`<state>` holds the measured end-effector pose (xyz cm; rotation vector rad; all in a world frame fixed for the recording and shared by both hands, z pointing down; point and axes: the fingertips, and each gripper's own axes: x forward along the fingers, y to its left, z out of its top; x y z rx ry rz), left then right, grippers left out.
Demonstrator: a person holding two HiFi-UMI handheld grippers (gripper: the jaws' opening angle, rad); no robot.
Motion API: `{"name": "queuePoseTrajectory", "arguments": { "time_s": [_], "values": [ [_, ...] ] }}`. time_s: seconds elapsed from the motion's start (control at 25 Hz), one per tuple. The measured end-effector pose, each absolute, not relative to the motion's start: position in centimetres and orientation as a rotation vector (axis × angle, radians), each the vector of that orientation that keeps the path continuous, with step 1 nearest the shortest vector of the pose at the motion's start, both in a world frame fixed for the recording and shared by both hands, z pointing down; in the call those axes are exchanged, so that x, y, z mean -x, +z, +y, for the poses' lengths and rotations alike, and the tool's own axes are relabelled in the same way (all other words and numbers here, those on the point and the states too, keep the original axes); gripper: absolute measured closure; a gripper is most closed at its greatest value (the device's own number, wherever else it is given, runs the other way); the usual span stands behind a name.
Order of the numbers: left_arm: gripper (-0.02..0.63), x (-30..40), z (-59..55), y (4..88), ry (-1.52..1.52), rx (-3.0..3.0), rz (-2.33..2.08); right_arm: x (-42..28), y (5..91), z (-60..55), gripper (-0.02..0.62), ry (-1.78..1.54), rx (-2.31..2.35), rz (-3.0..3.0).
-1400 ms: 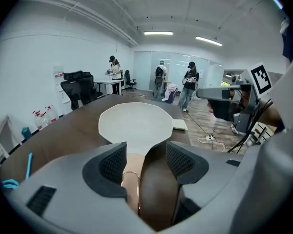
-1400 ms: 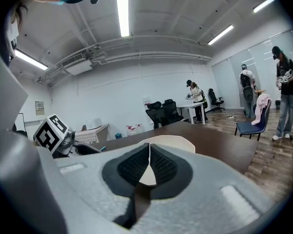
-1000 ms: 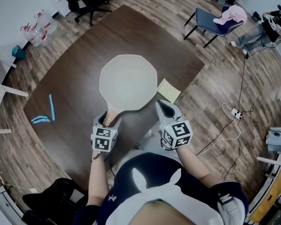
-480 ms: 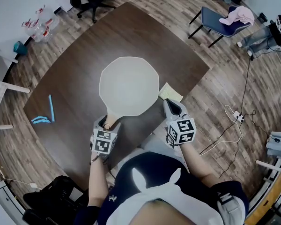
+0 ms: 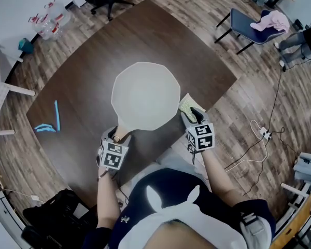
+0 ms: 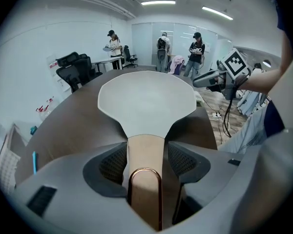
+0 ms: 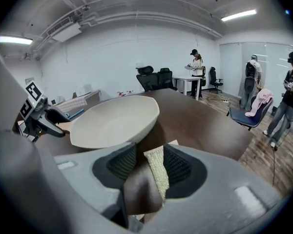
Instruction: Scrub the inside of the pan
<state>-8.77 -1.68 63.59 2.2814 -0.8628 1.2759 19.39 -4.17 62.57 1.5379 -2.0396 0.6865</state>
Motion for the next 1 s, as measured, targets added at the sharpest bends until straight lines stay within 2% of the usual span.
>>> {"name": "queuePoseTrajectory", "arguments": {
  "time_s": [0.2,0.64,1.0],
  "values": [
    [0.339,9.3,-2.4,64.4,1.332,-2.287,-0.89,-20.7,66.1,-4.6,0.402,0.663,-1.414,-1.953],
    [0.353,9.1,-2.9,64.2,1.334,-2.295,-0.83,-22.8,69.6,-5.6,0.4,0.649,-1.303,-1.817],
    [0.357,9.6,-2.9,64.5,1.334,-2.294,-0.824,-22.7,70.8,-5.5,0.438,0.753,-1.302,-1.784]
  ]
}}
